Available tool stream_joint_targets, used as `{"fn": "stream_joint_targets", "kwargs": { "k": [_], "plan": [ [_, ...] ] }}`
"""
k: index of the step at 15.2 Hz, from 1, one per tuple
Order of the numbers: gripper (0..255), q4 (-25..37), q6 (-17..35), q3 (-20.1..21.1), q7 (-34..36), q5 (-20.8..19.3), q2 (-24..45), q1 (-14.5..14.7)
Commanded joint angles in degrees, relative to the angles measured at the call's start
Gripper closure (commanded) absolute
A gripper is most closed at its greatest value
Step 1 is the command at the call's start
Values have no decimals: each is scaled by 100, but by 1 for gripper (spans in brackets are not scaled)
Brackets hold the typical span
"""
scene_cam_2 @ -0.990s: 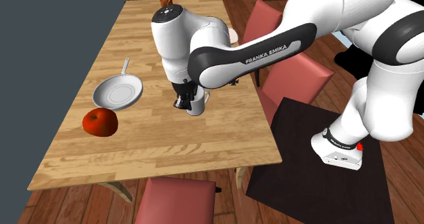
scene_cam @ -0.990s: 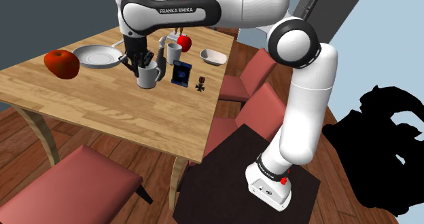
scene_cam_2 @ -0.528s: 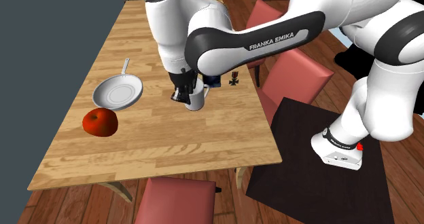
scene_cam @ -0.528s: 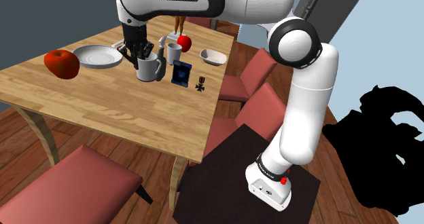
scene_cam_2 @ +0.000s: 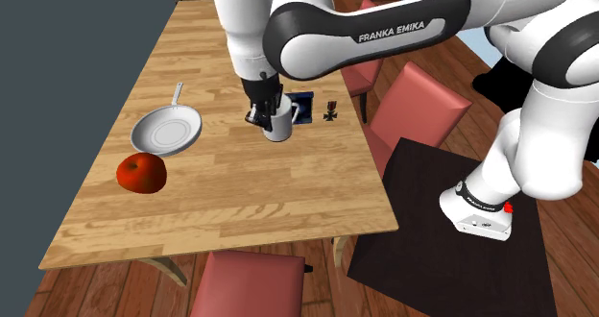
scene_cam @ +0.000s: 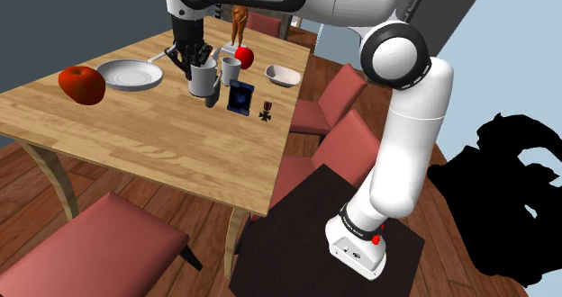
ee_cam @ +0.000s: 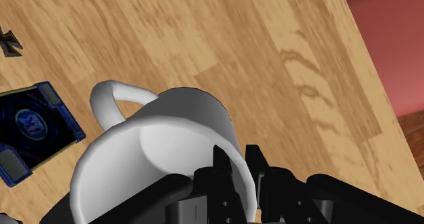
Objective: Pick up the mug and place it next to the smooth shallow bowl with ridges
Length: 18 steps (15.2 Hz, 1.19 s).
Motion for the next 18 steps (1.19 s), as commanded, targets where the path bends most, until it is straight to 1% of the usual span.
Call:
{"fn": "stream_joint_targets", "kwargs": {
  "k": [1, 5, 9, 13, 18],
  "plan": [
    [255, -399, 162, -58, -221, 72, -262, -192],
    [255, -859, 334, -225, -725, 177, -600, -554],
    [255, -1179, 460, -414, -1239, 255, -840, -889],
    [255, -1374, 549, -621, -1758, 309, -989, -1203],
    [255, -1452, 617, -885, -2406, 356, -1047, -1583]
  ]
}}
